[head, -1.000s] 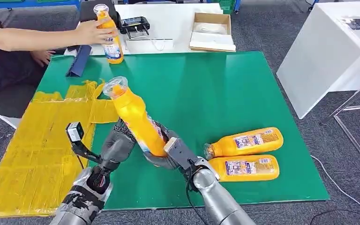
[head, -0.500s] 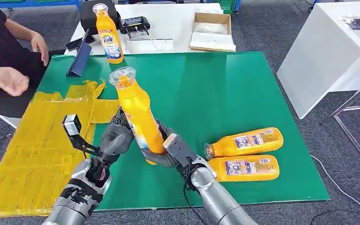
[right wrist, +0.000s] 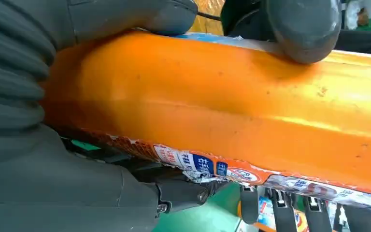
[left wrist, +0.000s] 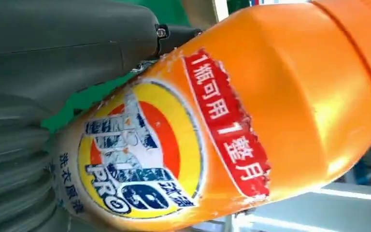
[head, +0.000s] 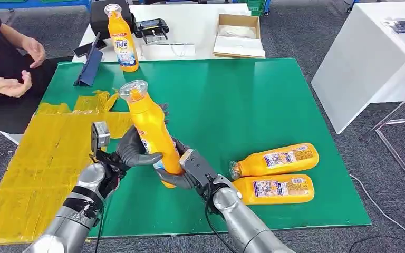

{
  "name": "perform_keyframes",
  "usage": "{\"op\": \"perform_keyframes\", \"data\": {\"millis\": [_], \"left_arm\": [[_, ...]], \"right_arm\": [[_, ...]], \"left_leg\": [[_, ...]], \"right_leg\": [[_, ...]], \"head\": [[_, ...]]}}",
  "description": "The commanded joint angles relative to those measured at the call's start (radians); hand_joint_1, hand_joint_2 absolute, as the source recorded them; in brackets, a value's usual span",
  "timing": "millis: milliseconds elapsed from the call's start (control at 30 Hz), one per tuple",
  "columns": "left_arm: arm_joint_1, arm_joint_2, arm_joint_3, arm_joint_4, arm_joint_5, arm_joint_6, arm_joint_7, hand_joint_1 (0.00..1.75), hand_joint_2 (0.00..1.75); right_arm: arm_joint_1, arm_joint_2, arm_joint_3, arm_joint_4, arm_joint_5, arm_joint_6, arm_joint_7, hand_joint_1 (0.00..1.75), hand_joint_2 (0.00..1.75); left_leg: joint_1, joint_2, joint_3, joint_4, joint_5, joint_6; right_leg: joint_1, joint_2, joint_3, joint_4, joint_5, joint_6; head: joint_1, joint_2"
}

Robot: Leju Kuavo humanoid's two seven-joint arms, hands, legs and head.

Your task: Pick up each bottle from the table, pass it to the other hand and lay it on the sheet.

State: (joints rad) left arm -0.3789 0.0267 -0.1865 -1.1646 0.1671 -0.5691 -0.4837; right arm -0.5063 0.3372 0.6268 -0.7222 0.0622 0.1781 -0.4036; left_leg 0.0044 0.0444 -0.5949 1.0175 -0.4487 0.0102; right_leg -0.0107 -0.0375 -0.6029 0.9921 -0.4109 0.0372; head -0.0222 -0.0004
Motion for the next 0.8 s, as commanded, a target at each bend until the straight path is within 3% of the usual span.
{"op": "perform_keyframes", "data": {"millis": [33, 100, 133, 167, 200, 800], "left_arm": [[-0.085, 0.052, -0.067, 0.114, 0.057, -0.064, 0.048, 0.0, 1.75], [-0.088, 0.055, -0.074, 0.119, 0.07, -0.07, 0.05, 0.0, 1.75], [-0.091, 0.057, -0.077, 0.125, 0.087, -0.082, 0.057, 0.24, 1.75], [-0.094, 0.056, -0.078, 0.131, 0.106, -0.096, 0.064, 0.89, 1.75], [-0.093, 0.053, -0.081, 0.131, 0.109, -0.098, 0.064, 1.75, 1.75], [-0.106, 0.067, -0.081, 0.152, 0.133, -0.095, 0.056, 1.75, 1.75]], "right_arm": [[-0.044, -0.023, 0.082, 0.123, 0.022, -0.001, 0.022, 1.75, 1.75], [-0.042, -0.023, 0.087, 0.134, 0.024, -0.003, 0.017, 1.75, 1.75], [-0.041, -0.023, 0.088, 0.139, 0.024, -0.002, 0.016, 1.75, 1.75], [-0.041, -0.025, 0.09, 0.141, 0.025, -0.003, 0.015, 1.75, 1.75], [-0.041, -0.026, 0.091, 0.142, 0.025, 0.0, 0.014, 1.75, 1.75], [-0.055, -0.015, 0.103, 0.167, 0.032, 0.005, 0.017, 1.75, 1.75]], "left_leg": [[0.001, -0.005, 0.003, -0.001, 0.0, -0.001], [0.001, -0.003, 0.001, -0.001, 0.0, 0.0], [0.001, -0.005, 0.003, -0.001, 0.0, -0.001], [0.001, -0.005, 0.002, -0.001, 0.0, -0.001], [0.001, -0.006, 0.003, -0.001, 0.0, -0.001], [0.001, -0.005, 0.002, 0.0, 0.0, -0.001]], "right_leg": [[0.0, 0.0, 0.003, -0.001, -0.001, -0.001], [0.0, 0.0, 0.002, -0.001, 0.0, -0.001], [0.001, 0.0, 0.004, -0.001, -0.001, -0.001], [0.001, 0.0, 0.003, -0.001, -0.001, -0.001], [0.001, 0.0, 0.004, -0.001, -0.001, -0.001], [0.001, 0.0, 0.003, -0.001, -0.001, -0.001]], "head": [[0.0, 0.0], [0.0, 0.0], [0.0, 0.0], [0.0, 0.0], [0.0, 0.0], [0.0, 0.0]]}}
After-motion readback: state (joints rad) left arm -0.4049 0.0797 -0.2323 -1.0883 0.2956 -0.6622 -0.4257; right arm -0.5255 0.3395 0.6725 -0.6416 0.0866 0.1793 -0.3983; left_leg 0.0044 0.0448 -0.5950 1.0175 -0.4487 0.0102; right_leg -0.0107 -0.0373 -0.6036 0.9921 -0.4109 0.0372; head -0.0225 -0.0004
